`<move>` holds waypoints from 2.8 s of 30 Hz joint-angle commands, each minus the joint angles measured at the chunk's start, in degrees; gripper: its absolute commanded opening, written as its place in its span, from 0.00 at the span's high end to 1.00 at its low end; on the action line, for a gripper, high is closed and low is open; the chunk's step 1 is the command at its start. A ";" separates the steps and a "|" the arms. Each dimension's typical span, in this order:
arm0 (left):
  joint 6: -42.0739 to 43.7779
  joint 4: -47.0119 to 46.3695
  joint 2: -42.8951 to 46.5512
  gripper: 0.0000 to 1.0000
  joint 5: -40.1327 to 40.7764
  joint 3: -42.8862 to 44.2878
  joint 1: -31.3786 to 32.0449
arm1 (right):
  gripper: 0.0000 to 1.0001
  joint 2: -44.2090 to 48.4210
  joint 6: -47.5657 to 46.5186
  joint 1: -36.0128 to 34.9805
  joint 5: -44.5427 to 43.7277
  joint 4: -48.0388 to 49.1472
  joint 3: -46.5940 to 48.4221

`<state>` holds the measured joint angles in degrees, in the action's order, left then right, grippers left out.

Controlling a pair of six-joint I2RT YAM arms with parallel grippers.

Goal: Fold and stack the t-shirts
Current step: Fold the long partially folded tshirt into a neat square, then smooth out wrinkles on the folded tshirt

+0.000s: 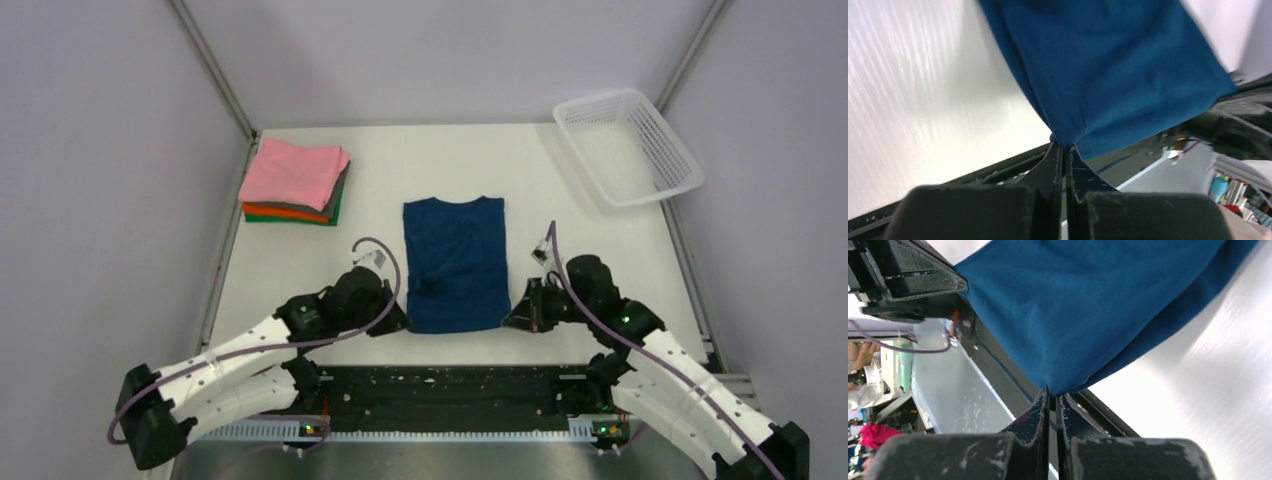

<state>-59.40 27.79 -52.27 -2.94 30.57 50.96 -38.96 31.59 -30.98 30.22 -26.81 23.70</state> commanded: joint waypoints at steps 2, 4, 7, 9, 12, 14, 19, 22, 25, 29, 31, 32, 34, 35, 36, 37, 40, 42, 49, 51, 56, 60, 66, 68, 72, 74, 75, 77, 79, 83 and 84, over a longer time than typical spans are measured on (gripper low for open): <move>3.77 1.73 8.27 1.00 9.04 6.33 0.26 | 1.00 2.94 -0.73 -0.44 -3.16 -0.84 7.50; 4.83 1.63 8.39 1.00 14.32 8.38 0.20 | 1.00 2.16 -1.81 -0.45 -6.22 0.85 9.41; 6.84 -2.21 8.24 1.00 25.35 10.15 -0.08 | 1.00 1.39 -3.59 -0.33 -15.28 3.67 12.58; 9.41 -6.83 6.80 1.00 28.29 11.82 -0.97 | 1.00 0.50 -3.30 -0.33 -19.93 7.63 13.67; 13.99 -9.38 2.14 1.00 29.12 16.34 -2.56 | 1.00 -3.78 -4.06 -0.01 -22.04 10.79 16.28; 15.63 -7.72 -2.23 1.00 28.83 20.22 -4.93 | 1.00 -6.72 -4.75 0.41 -22.91 11.19 18.13; 18.78 -8.44 -11.29 1.00 21.88 26.64 -13.21 | 1.00 -12.96 -5.76 4.84 -22.68 13.30 22.30; 21.35 -12.53 -13.93 1.00 20.42 27.35 -16.08 | 1.00 -17.12 -5.93 9.10 -19.35 14.29 23.96; 22.59 -13.41 -18.00 1.00 18.88 29.97 -18.14 | 1.00 -20.31 -6.39 10.87 -18.39 16.13 24.66; 23.22 -13.58 -24.85 1.00 17.59 33.82 -21.13 | 1.00 -25.48 -6.73 13.44 -16.22 18.47 25.67; 23.14 -13.50 -27.96 1.00 16.37 35.64 -22.66 | 1.00 -27.94 -6.70 14.78 -14.99 20.97 25.65; 23.06 -13.40 -29.43 1.00 16.16 36.56 -23.23 | 1.00 -29.39 -6.69 15.26 -14.56 21.77 25.79; 23.12 -13.85 -32.19 1.00 15.85 38.10 -24.33 | 1.00 -32.52 -6.56 16.63 -13.72 22.79 26.42; 23.21 -14.16 -33.60 1.00 15.41 38.73 -24.97 | 1.00 -34.01 -6.36 17.25 -13.28 23.48 26.78; 23.32 -14.35 -35.07 1.00 14.50 39.50 -25.62 | 1.00 -35.33 -6.10 17.98 -13.06 24.26 27.00; 23.62 -14.55 -36.73 1.00 13.33 40.24 -26.17 | 1.00 -36.83 -5.93 18.60 -12.80 25.30 27.18; 24.21 -15.20 -41.27 1.00 10.64 42.20 -27.77 | 1.00 -40.31 -5.91 19.42 -12.11 28.06 28.00; 24.23 -15.39 -44.24 1.00 9.19 43.52 -28.72 | 1.00 -43.00 -6.10 19.94 -11.52 29.82 28.43; 24.36 -12.18 -54.71 1.00 4.72 50.49 -31.47 | 1.00 -54.61 -5.86 21.21 -9.93 32.87 32.19; 24.50 -12.14 -57.17 1.00 3.37 52.02 -31.85 | 1.00 -56.68 -5.50 21.31 -10.78 34.47 32.54; 25.16 -11.87 -63.60 1.00 -1.76 57.25 -32.53 | 1.00 -60.41 -5.31 21.56 -12.88 35.68 33.72; 25.17 -9.99 -67.23 0.75 -4.79 61.96 -32.85 | 0.81 -62.44 -5.36 21.84 -16.23 35.53 36.47; 25.88 -3.44 -65.79 0.01 -3.87 66.44 -32.94 | 0.16 -61.52 -7.16 21.85 -15.96 27.35 44.16; 25.88 -3.58 -62.87 0.01 -3.68 63.78 -32.94 | 0.02 -58.36 -7.53 21.67 -11.51 26.90 42.41; 25.14 -6.30 -56.87 0.01 -6.23 55.17 -32.94 | 0.01 -49.55 -3.98 21.36 0.95 31.30 32.99; 25.27 -8.27 -54.23 0.01 -8.88 51.09 -32.94 | 0.01 -46.33 -0.73 20.82 7.52 38.60 28.11; 25.59 -9.40 -53.57 0.01 -11.02 49.48 -32.94 | 0.01 -45.58 0.66 20.44 10.25 41.82 26.28; 26.47 -11.30 -53.59 0.01 -15.82 47.93 -32.86 | 0.01 -46.29 2.27 19.39 14.43 43.97 25.56; 27.60 -10.49 -55.56 0.01 -17.93 50.03 -32.66 | 0.01 -48.23 2.54 18.79 15.71 43.64 26.81; 30.46 -2.83 -62.97 0.01 -15.33 59.87 -32.37 | 0.01 -53.32 2.68 18.68 13.75 44.60 29.97; 31.50 -0.71 -64.77 0.01 -15.16 62.37 -32.26 | 0.01 -55.11 2.60 18.69 13.82 44.49 31.13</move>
<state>-32.10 22.98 -111.50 -17.15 84.05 18.31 -89.14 33.21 -11.90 41.74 13.76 50.17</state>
